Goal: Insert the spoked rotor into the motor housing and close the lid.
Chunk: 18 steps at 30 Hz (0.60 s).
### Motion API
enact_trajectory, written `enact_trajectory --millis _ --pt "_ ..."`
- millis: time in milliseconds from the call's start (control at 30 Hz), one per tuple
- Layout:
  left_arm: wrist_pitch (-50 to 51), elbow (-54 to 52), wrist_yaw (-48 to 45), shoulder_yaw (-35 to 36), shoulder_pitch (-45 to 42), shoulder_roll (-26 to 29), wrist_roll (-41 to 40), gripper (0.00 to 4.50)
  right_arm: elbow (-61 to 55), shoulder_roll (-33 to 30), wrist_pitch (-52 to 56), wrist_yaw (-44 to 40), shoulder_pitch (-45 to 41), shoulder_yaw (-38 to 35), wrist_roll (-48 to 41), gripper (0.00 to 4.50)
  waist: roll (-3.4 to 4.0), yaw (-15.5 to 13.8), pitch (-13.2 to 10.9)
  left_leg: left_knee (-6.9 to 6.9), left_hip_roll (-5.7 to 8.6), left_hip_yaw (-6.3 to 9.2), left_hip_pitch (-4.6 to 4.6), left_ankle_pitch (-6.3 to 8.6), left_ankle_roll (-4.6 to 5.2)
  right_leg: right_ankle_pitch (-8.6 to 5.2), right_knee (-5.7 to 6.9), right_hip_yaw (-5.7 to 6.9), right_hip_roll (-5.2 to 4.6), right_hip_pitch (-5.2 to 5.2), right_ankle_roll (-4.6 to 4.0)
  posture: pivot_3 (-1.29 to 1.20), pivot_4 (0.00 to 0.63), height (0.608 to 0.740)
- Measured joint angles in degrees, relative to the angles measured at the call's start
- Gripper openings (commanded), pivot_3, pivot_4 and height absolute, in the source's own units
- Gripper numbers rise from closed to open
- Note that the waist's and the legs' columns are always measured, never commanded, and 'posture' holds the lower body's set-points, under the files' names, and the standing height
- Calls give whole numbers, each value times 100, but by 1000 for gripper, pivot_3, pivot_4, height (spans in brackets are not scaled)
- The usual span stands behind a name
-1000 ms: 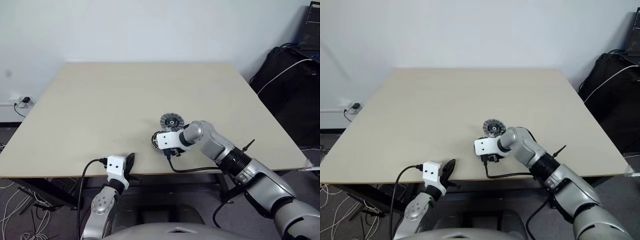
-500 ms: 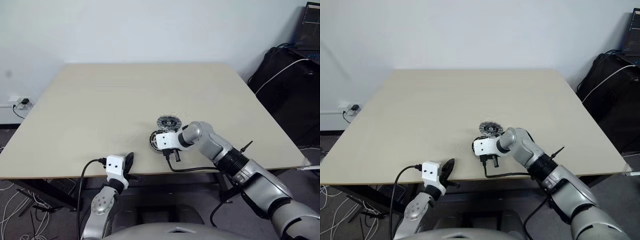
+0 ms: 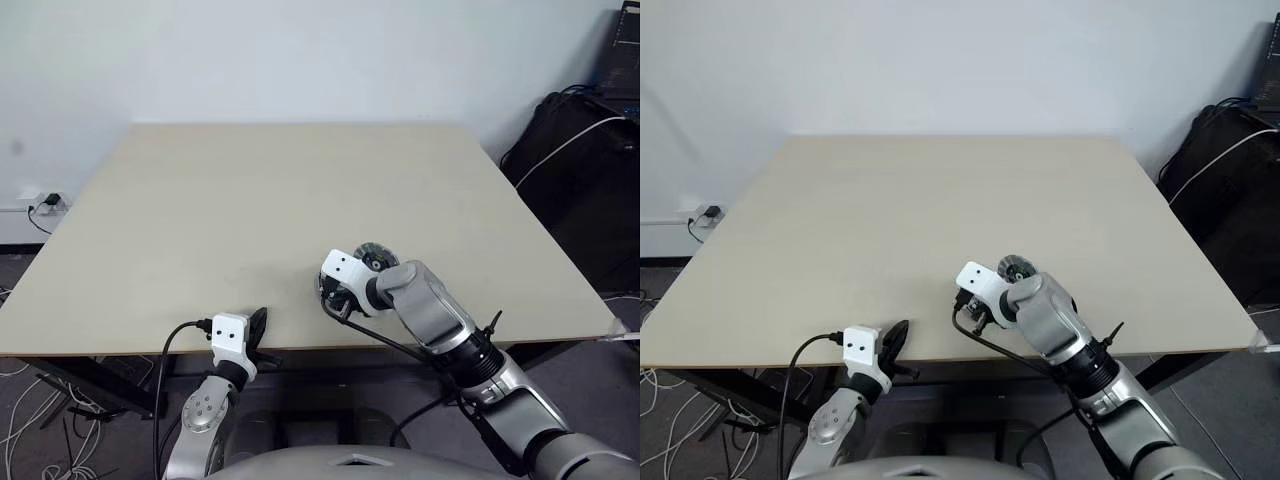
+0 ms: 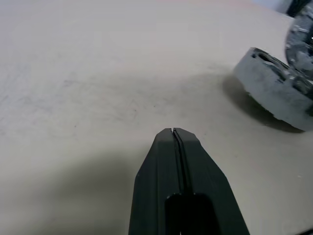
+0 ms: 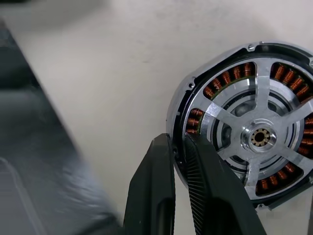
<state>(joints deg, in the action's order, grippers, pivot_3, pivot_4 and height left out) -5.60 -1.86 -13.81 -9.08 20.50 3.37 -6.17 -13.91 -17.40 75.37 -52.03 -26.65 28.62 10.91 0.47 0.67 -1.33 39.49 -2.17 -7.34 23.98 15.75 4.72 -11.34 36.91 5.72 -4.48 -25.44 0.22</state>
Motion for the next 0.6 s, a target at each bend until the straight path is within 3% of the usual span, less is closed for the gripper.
enact_trajectory --millis 233,600 --pt "8 0 -13 -10 5 8 0 0 -275 672 1256 807 -117 -438 -615 97 5 10 -5 0 0 1 0 0 0 0 1 1 1 0 3 0 0 740" --pt "11 0 -21 -23 12 16 0 0 1030 1617 711 2265 -365 -767 -930 97 7 50 -6 -6 1 -3 -1 -1 -2 1 -3 0 3 1 3 0 0 740"
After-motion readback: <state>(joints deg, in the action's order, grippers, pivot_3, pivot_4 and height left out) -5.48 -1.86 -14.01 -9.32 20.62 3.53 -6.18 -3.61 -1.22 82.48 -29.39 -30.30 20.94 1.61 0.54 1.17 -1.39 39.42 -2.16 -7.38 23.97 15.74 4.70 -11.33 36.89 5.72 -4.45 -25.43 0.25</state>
